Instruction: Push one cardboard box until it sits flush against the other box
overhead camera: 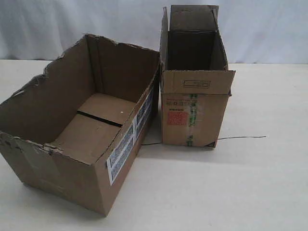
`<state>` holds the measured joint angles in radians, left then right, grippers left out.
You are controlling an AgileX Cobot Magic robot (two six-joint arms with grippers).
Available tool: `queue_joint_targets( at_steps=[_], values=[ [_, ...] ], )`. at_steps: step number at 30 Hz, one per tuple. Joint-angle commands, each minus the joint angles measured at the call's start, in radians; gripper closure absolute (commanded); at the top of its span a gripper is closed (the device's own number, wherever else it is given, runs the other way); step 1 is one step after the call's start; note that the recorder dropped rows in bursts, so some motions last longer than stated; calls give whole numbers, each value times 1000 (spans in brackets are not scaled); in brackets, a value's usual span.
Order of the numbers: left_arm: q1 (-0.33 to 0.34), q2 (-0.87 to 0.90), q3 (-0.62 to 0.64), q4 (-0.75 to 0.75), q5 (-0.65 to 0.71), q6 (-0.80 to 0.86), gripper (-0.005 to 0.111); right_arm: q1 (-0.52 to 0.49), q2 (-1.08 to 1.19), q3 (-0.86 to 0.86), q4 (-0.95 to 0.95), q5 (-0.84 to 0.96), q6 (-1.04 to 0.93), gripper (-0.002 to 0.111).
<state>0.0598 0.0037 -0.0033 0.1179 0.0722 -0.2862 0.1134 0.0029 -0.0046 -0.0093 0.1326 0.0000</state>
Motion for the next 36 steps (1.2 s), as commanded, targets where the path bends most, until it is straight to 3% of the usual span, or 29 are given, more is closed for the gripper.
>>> queue_joint_targets(
  at_steps=[1,11,17,22,27,30,32,34,36],
  values=[
    [-3,-4,3,3,-4,1,107,5,-3,5,2,0,0,103],
    [-3,-4,3,1,-14,1,107,5,-3,5,2,0,0,103],
    [-3,-4,3,-34,-103,-35,107,5,-3,5,2,0,0,103],
    [-3,-4,3,-25,-272,-55,107,5,-3,5,2,0,0,103],
    [-3,2,3,72,-230,-116,107,5,-3,5,2,0,0,103],
    [-3,103,-115,79,-232,-162,107,5,-3,5,2,0,0,103],
    [-3,177,-258,115,-145,-157,107,5,-3,5,2,0,0,103],
    [-3,288,-435,233,42,-96,107,5,-3,5,2,0,0,103],
    [-3,415,-639,351,337,54,107,5,-3,5,2,0,0,103]
  ],
)
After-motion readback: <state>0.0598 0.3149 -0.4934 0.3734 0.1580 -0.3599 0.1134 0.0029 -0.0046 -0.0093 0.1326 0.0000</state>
